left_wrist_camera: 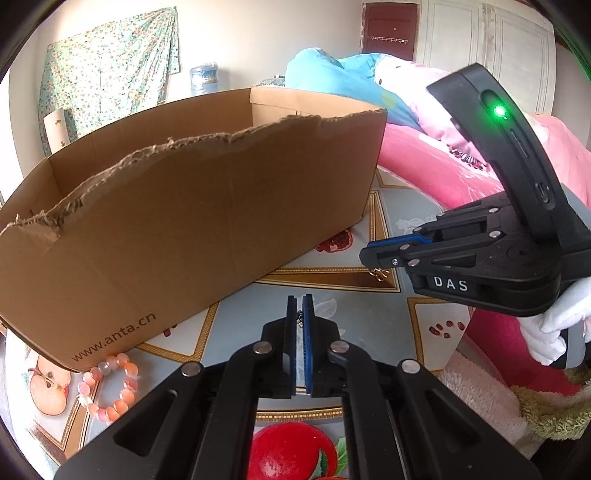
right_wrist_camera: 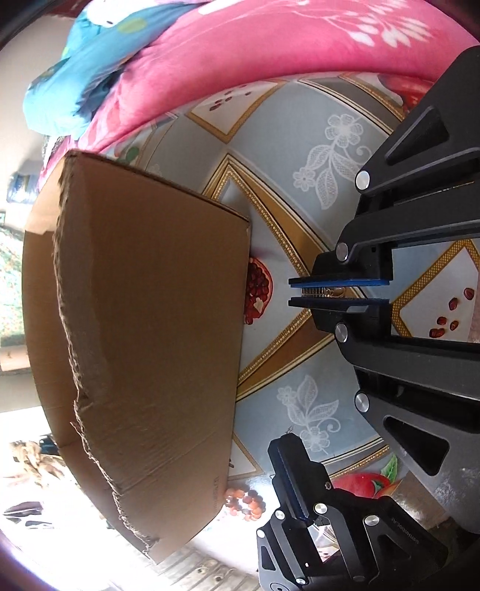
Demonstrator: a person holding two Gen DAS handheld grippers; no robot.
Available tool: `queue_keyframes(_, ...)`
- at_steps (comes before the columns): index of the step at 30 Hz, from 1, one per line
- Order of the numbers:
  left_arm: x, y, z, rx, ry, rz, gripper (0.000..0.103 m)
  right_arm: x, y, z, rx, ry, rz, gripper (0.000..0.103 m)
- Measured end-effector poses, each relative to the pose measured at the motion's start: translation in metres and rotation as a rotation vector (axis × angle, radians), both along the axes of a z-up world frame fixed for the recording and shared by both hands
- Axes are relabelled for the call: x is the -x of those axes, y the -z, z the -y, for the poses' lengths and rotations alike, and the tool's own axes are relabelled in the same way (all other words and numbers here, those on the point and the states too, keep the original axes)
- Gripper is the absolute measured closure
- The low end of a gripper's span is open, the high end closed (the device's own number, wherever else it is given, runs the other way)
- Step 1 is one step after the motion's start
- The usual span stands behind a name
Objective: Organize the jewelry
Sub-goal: 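Lift the gold spring earring with the right gripper toward the box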
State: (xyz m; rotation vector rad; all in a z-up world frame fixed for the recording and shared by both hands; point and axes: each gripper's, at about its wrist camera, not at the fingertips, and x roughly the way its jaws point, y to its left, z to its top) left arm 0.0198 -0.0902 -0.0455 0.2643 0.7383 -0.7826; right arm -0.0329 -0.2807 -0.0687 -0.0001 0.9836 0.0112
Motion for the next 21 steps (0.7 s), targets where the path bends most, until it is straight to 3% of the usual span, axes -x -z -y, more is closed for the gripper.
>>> queue_keyframes(15,0.011,-0.009,-0.008,0.029,-0.003,0.018,0.101,0.016,-0.034,0.042,-0.244,0.069,0.090,0.101)
queue_keyframes(21,0.019,-0.031,-0.017,0.069,-0.011,0.044,0.101,0.028,-0.051,0.027,-0.251,0.055,0.149,0.101)
